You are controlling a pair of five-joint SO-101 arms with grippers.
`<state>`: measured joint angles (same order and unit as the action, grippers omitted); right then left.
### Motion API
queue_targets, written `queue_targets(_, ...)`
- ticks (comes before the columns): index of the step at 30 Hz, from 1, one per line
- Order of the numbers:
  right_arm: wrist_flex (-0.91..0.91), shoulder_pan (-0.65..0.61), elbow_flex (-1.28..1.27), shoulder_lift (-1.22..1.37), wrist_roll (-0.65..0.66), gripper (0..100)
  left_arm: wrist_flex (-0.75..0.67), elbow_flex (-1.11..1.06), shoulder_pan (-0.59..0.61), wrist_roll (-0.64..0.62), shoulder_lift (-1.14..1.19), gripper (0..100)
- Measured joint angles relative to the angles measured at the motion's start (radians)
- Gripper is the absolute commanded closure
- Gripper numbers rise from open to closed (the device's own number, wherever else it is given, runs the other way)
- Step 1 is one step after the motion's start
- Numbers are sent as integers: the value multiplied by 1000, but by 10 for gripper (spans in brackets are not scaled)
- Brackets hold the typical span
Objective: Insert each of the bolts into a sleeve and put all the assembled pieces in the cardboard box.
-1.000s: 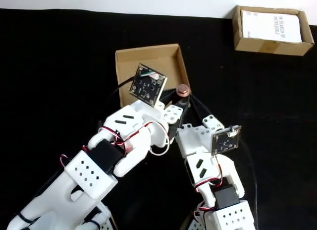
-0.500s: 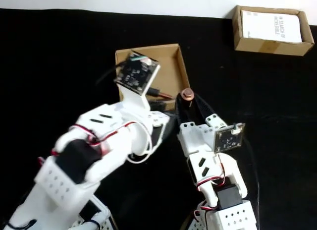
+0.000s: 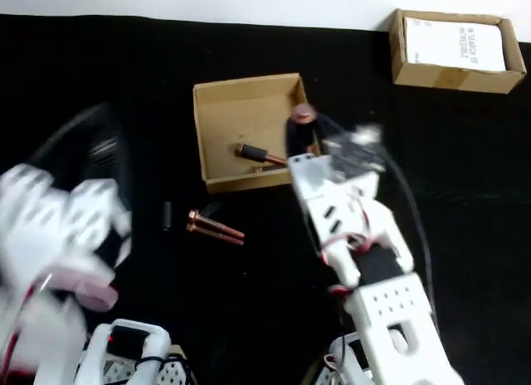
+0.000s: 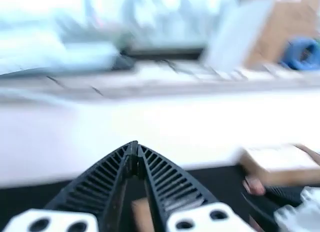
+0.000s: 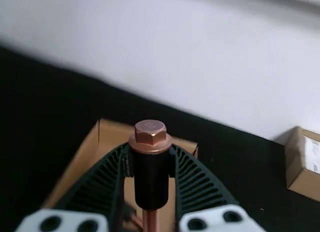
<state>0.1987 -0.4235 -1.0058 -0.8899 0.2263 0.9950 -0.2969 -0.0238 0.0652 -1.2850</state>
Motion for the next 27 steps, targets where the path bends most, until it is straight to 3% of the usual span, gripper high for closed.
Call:
queue_targets(6,-61,-52,133,315,203,992,21,-278,81,25,-230,992)
queue_targets(11,-141,-52,296,577,387,992,28,-578,157,-52,-497,992)
queue_targets(18,-153,-52,430,861,635,992,115,-686,345,-183,-517,992)
queue_targets(27,-153,-52,440,1031,694,988,178,-830,371,-203,-522,992)
